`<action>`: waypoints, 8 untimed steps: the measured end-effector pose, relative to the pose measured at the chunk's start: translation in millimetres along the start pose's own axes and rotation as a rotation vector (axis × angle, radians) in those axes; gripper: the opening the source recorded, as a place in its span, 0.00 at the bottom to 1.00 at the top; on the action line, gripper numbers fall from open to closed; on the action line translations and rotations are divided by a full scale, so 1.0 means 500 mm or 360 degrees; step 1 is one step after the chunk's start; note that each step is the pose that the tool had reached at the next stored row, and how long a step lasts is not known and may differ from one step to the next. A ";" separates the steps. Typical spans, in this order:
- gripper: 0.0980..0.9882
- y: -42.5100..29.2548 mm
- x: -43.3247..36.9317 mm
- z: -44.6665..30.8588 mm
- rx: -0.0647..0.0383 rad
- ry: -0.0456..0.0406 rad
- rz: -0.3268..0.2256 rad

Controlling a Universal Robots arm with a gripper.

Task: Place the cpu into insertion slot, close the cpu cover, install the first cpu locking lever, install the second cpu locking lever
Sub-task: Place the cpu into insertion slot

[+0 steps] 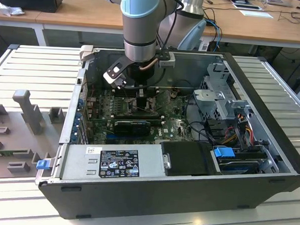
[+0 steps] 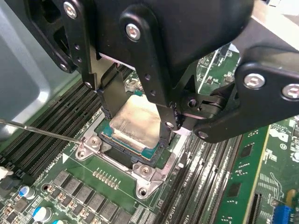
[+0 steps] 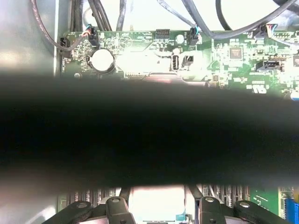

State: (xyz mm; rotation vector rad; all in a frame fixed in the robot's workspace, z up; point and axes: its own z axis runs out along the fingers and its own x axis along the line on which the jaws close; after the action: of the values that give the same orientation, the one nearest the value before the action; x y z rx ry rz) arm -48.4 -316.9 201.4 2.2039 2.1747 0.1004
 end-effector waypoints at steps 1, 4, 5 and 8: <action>0.48 0.000 0.000 0.001 0.0000 -0.0001 0.0000; 0.48 0.000 0.000 0.001 0.0000 -0.0003 0.0000; 0.50 0.000 0.000 0.002 0.0000 -0.0004 0.0000; 0.57 0.000 0.000 0.001 0.0000 -0.0007 -0.0001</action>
State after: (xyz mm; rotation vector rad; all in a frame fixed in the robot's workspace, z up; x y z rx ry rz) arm -48.4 -316.8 200.7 2.2016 2.1729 0.0958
